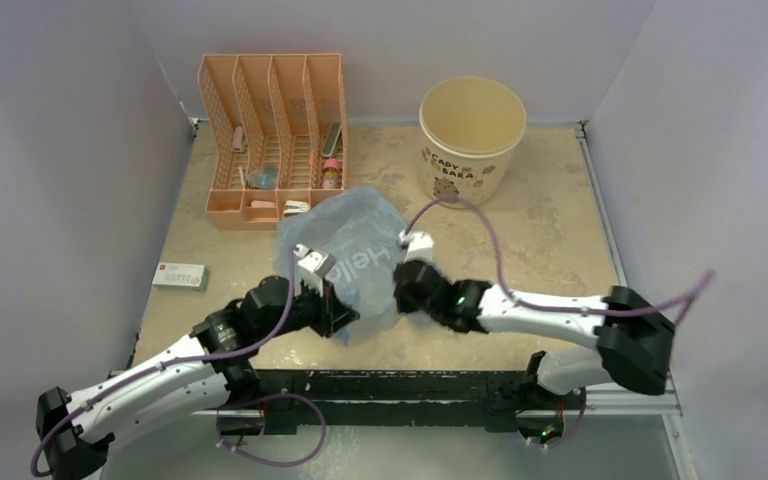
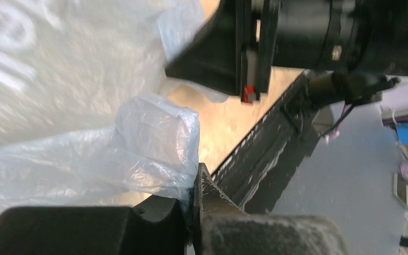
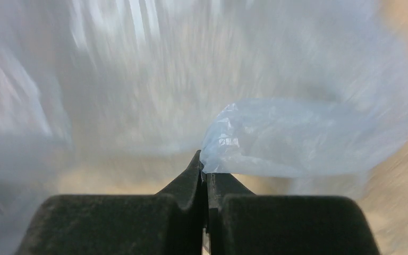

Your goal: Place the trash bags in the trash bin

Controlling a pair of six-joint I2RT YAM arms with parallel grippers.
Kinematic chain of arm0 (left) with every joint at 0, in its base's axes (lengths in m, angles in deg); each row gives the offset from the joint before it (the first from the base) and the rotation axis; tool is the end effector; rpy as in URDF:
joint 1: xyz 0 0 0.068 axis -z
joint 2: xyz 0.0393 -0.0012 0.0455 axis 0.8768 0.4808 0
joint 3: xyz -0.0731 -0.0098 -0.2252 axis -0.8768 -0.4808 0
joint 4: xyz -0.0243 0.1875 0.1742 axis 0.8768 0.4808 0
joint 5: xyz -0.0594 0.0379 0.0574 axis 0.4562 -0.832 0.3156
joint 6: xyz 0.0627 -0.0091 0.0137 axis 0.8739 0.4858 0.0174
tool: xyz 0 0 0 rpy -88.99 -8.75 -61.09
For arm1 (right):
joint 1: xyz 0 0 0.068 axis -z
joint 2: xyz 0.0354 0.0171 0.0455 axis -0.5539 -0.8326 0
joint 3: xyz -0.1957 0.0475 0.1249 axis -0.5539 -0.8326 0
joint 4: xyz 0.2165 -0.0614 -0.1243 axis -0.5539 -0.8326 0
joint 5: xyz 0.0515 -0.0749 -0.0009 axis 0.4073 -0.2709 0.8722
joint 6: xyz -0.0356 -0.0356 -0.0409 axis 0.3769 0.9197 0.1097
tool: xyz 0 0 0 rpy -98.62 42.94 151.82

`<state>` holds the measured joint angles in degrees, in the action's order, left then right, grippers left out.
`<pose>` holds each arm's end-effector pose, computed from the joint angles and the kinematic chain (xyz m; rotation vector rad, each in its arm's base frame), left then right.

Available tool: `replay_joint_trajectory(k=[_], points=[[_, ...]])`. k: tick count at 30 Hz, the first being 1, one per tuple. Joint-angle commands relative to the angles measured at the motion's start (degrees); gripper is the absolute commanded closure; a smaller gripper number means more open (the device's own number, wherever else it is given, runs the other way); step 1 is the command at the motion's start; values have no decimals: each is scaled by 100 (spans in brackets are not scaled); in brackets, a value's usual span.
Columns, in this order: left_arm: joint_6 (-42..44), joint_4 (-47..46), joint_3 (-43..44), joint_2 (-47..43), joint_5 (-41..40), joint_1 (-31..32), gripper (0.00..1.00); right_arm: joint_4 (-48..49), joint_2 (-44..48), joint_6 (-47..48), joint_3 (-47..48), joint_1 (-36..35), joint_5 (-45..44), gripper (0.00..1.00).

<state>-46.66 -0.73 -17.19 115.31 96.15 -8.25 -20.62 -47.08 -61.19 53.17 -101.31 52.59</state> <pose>0.1087 -0.1549 0.1967 0.3891 2.1266 -1.1001 0.1317 0.2654 0.1531 -0.2814 2.2904 0.5237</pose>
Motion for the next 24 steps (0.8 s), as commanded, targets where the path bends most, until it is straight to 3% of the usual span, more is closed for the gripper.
replay_joint_trajectory(k=[1,4,6,8,9,11,14,17,20,22,24], points=[[884,34,2046,872,-686,-38,100,1298,1089,1104,870,1116,464,100],[1880,837,4388,1904,-1029,-168,100,1088,1189,1694,2270,1336,267,100],[2444,1208,6055,2472,-1180,-207,100,546,1027,2006,3804,1396,-57,100],[2812,1291,7279,2707,-835,-207,100,300,1123,2079,4755,1398,-157,100],[2897,1171,7528,2612,-186,-211,100,600,1423,2269,4711,1398,-81,100],[2936,553,6953,1989,913,-212,100,1624,2353,2455,3622,1398,635,100],[2656,-694,4375,385,2233,-205,100,2385,3606,1951,1217,1398,545,100],[1654,-971,1591,-412,2022,-200,100,1580,3800,342,-509,1398,-234,100],[609,-1657,-300,-364,1760,-156,100,845,3448,-579,-1047,1400,-270,100],[380,-1744,-681,-120,1259,-96,100,857,3227,-648,-1058,1398,-150,100],[579,-1493,-299,3,866,-74,100,833,3022,-401,-722,1398,-82,100]])
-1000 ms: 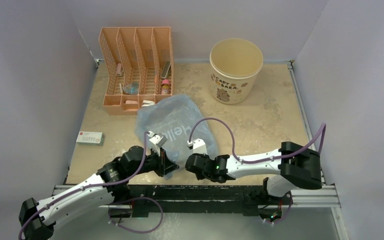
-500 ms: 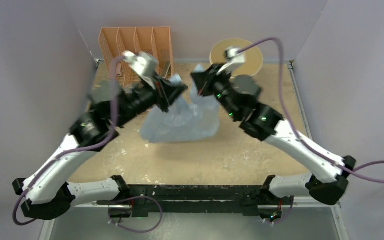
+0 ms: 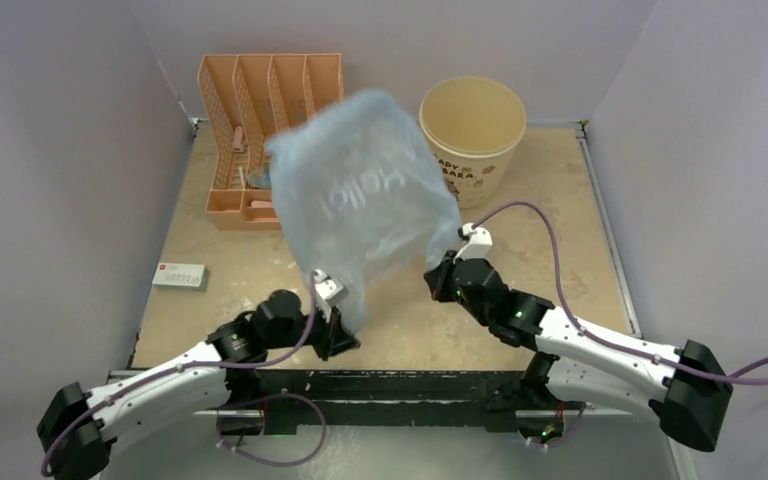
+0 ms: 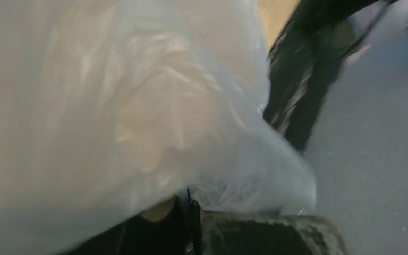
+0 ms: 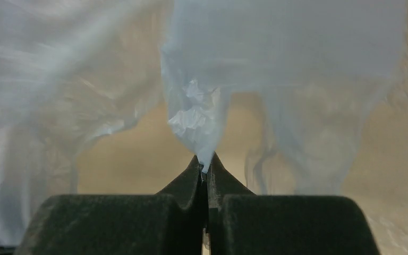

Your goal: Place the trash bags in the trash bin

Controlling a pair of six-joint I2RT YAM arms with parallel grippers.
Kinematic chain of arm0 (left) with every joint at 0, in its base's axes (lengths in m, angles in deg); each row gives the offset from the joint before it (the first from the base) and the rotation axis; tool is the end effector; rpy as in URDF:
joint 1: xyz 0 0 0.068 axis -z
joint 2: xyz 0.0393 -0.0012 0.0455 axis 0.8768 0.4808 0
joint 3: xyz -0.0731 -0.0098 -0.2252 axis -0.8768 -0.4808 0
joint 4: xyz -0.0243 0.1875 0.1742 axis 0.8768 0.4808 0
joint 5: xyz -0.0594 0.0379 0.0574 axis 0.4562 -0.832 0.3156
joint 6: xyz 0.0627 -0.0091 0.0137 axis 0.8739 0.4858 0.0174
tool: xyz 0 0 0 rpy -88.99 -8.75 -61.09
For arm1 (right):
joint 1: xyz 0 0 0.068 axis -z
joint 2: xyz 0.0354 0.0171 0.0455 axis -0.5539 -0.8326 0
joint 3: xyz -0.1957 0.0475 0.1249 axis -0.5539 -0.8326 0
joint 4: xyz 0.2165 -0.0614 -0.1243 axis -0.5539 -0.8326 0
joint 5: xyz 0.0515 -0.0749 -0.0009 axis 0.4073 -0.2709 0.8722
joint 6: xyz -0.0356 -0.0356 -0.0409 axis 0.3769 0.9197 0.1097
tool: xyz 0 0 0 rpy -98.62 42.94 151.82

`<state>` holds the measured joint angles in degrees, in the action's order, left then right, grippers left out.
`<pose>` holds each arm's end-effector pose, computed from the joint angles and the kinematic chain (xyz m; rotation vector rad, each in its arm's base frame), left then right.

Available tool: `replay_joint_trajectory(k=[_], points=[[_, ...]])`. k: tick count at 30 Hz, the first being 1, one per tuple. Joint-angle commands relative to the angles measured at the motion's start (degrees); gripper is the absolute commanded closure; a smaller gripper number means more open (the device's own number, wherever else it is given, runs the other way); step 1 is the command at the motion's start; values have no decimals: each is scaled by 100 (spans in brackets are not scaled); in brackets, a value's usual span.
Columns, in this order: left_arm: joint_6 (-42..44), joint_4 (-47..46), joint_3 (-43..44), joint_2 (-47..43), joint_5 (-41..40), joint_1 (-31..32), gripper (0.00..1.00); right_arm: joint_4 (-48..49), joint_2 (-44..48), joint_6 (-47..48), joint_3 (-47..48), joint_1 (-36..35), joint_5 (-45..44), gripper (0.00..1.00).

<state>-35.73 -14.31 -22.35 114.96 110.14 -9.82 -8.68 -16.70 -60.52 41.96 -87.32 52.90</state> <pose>0.1052 -0.1613 0.1934 0.7169 1.8767 -1.2521 0.1581 0.1801 0.2400 0.1316 1.8453 0.8241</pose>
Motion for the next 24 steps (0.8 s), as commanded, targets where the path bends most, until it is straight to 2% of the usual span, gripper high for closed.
replay_joint_trajectory(k=[1,4,6,9,11,12,14,16,19,21,22,24], points=[[-351,44,575,92,-835,81,100,-393,-122,-316,617,-1,-206,100],[579,851,2278,560,-1809,69,100,-492,-372,486,1681,6,-554,100],[1375,1271,3846,1067,-1910,70,100,-601,-543,1061,2814,4,-941,100],[2208,1834,6247,1705,-1522,68,100,-672,-522,1720,4132,0,-1131,100],[2507,1884,7031,1720,-755,68,100,-189,-153,1981,4177,2,-836,100],[2572,1790,7019,1544,-431,69,100,118,108,2036,3894,6,-699,100],[2491,1377,5834,853,140,68,100,576,681,1887,2872,0,-613,100],[1935,998,4126,44,133,68,100,790,1086,1272,1429,3,-801,100],[235,284,1153,-768,545,72,100,-45,934,-464,-20,7,-1058,100],[-758,-567,-409,-950,654,154,100,-359,733,-1140,-459,0,-904,100],[-974,-667,-807,-1024,492,262,100,-374,691,-1199,-508,7,-870,100],[-776,-436,-739,-1152,-58,423,100,-205,695,-872,-327,10,-811,100]])
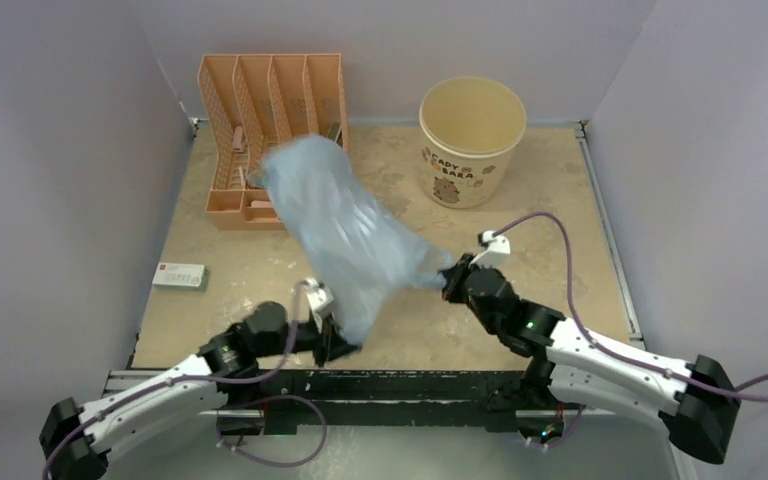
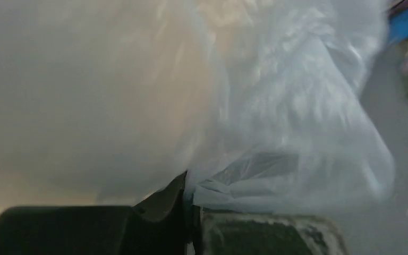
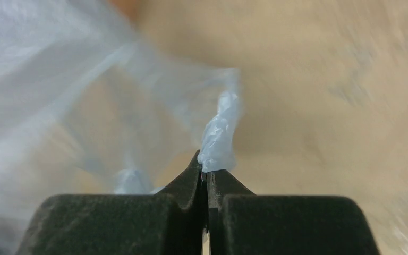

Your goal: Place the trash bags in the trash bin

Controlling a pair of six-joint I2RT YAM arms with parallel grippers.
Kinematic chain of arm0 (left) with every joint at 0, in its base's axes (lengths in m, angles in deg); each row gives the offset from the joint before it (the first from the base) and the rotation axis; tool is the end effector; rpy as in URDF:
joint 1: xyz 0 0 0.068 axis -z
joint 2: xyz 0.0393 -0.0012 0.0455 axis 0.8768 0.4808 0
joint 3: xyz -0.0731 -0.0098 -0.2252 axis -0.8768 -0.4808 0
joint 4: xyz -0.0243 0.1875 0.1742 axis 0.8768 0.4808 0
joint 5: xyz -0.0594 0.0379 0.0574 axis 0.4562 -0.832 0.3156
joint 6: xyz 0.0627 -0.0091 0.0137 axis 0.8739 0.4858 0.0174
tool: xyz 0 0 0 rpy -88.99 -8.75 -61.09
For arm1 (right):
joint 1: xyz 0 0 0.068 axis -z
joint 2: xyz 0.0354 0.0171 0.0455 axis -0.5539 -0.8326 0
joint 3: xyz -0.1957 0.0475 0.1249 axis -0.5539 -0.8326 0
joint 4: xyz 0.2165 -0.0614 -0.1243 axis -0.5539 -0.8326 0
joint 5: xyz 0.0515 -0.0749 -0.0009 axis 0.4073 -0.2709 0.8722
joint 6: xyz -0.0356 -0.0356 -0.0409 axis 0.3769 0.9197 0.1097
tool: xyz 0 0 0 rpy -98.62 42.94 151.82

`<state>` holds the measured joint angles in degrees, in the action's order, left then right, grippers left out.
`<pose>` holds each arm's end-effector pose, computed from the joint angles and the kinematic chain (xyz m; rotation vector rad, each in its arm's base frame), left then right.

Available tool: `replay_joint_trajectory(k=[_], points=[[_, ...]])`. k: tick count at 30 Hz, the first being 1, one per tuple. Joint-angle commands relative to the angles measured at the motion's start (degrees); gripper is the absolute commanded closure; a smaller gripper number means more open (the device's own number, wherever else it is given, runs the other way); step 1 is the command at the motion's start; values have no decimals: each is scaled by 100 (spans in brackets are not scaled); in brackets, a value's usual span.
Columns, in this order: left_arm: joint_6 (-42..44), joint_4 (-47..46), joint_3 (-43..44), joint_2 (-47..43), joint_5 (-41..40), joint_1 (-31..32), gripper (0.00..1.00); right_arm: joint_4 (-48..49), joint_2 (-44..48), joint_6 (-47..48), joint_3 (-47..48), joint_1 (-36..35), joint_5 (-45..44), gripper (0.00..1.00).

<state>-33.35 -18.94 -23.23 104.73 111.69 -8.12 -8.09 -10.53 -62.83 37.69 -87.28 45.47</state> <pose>0.0894 -0.1519 0.2268 0.7685 1.5776 -1.3291 0.1515 0.1610 0.2373 0.2749 1.7660 0.7793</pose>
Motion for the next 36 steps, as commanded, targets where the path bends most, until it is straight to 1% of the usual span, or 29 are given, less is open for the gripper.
replay_joint_trajectory(k=[1,3,4,5,6,7,8,9,10,11,12,14,16,17,18,20,21,22,24,26,29,31,33,36], points=[[-732,238,-328,-99,-449,257,100,-88,70,-329,314,4,1,100],[-47,848,781,229,-960,258,100,79,-69,272,971,3,-23,100],[333,1120,1445,519,-1161,258,100,43,-207,575,1459,8,-88,100],[777,1395,2212,826,-1289,258,100,-91,-346,865,1983,4,-231,100],[1159,1656,2962,1132,-1392,258,100,-305,-464,1047,2797,3,-392,100],[1472,1930,3814,1425,-1505,258,100,-434,-543,1257,3313,3,-508,100],[1723,2184,4581,1722,-1530,258,100,-424,-542,1449,3643,3,-536,100],[1899,2303,5177,1816,-1435,258,100,-308,-443,1618,3800,3,-470,100],[2036,2276,5595,1769,-1260,258,100,1,-270,1749,3747,3,-323,100],[2117,2118,5572,1610,-1089,250,100,276,-34,1814,3504,3,-186,100],[2132,1921,5325,1329,-954,249,100,500,256,1794,3067,3,-78,100],[1927,1683,4353,762,-746,253,100,729,821,1442,1931,4,-97,100],[1151,1579,2858,318,-717,249,100,439,962,674,787,5,-82,100],[611,1363,2022,157,-467,257,100,241,892,171,267,4,-22,100],[33,906,1153,71,-151,254,100,-33,783,-367,-100,3,-14,100],[-802,-108,-21,-18,52,265,100,-355,636,-1139,-444,4,106,100],[-939,-237,-242,-73,33,282,100,-274,638,-1042,-450,3,267,100],[-918,-124,-191,-120,-81,284,100,-160,680,-844,-366,5,392,100],[-528,391,369,-67,-366,284,100,-94,773,-450,8,3,417,100],[-21,860,1081,189,-583,284,100,-79,809,-133,412,3,320,100],[234,1184,1860,771,-572,284,100,-85,770,154,869,3,416,100],[98,1070,1981,1026,-495,284,100,-63,750,164,923,3,530,100],[-137,725,1775,1169,-324,284,100,23,756,76,774,3,773,100],[-616,-146,1408,1237,-73,286,100,353,759,287,505,4,1615,100]])
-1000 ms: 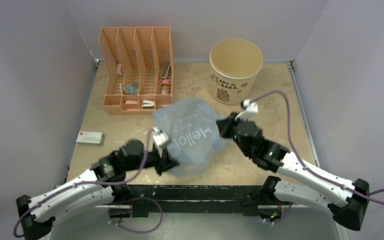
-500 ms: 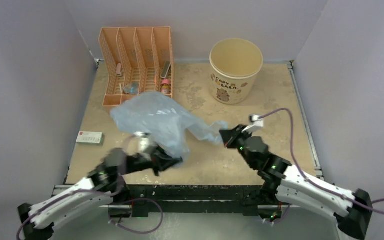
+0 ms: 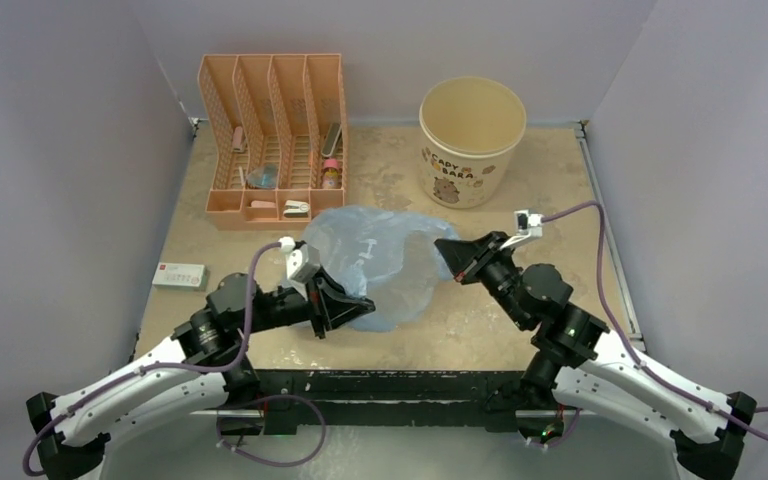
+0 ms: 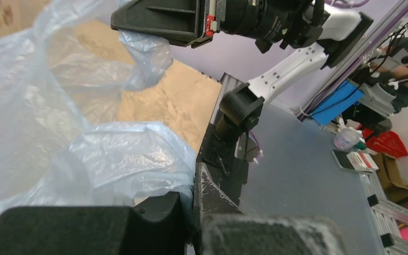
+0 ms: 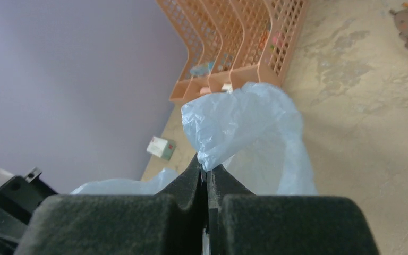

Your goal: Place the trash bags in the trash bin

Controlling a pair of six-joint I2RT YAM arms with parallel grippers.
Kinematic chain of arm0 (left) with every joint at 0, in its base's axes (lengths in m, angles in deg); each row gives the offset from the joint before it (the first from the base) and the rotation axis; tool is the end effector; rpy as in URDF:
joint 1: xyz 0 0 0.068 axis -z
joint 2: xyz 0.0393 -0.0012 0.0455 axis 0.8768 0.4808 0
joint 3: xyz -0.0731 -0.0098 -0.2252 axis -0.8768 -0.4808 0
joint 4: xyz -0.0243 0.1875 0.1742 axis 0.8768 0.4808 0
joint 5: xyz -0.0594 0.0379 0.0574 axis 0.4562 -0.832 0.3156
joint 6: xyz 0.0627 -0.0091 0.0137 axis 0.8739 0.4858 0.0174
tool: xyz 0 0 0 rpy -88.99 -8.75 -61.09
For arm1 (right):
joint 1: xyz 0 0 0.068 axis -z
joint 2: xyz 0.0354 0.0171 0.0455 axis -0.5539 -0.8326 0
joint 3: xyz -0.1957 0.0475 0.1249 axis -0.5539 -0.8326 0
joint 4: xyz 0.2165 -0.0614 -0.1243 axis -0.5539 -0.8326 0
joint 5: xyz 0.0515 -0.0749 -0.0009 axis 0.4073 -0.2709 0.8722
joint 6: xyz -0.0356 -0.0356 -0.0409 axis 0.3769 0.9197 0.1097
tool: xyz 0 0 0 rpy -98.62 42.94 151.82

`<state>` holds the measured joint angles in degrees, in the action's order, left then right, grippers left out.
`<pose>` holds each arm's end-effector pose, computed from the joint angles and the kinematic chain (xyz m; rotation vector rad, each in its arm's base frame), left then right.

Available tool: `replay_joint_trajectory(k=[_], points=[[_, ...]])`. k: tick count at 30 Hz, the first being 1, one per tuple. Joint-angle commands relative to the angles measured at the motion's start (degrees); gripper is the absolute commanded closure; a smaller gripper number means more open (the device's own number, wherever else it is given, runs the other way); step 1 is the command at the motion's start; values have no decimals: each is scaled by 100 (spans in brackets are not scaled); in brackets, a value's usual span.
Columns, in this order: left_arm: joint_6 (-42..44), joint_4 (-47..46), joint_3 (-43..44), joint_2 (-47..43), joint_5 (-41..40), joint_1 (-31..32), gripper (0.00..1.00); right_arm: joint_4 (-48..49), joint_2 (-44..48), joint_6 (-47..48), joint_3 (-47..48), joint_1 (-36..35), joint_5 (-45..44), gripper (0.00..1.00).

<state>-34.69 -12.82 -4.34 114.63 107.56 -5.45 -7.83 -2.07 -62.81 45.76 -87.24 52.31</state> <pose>0.0911 -0.1628 0.3060 0.7205 1.5411 -1.3402 0.1330 0.1447 0.3170 0.2545 1.5407 1.0698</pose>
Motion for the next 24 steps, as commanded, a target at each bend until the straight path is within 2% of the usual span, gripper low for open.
replay_joint_trajectory(k=[1,4,9,14,24], points=[[-617,-1006,-588,299,428,18,100,429,-88,364,-365,-1,1293,100],[-813,-1292,-673,622,597,17,100,988,-186,690,-507,4,2338,100],[-1020,-1344,-587,1141,844,17,100,1619,-582,811,-650,-1,3888,94],[-1311,-1887,-949,1308,1139,26,100,2082,-883,248,-953,-1,4144,92],[-1391,-2060,-1555,973,1081,26,100,3629,-1051,-918,-1778,-1,4811,79]])
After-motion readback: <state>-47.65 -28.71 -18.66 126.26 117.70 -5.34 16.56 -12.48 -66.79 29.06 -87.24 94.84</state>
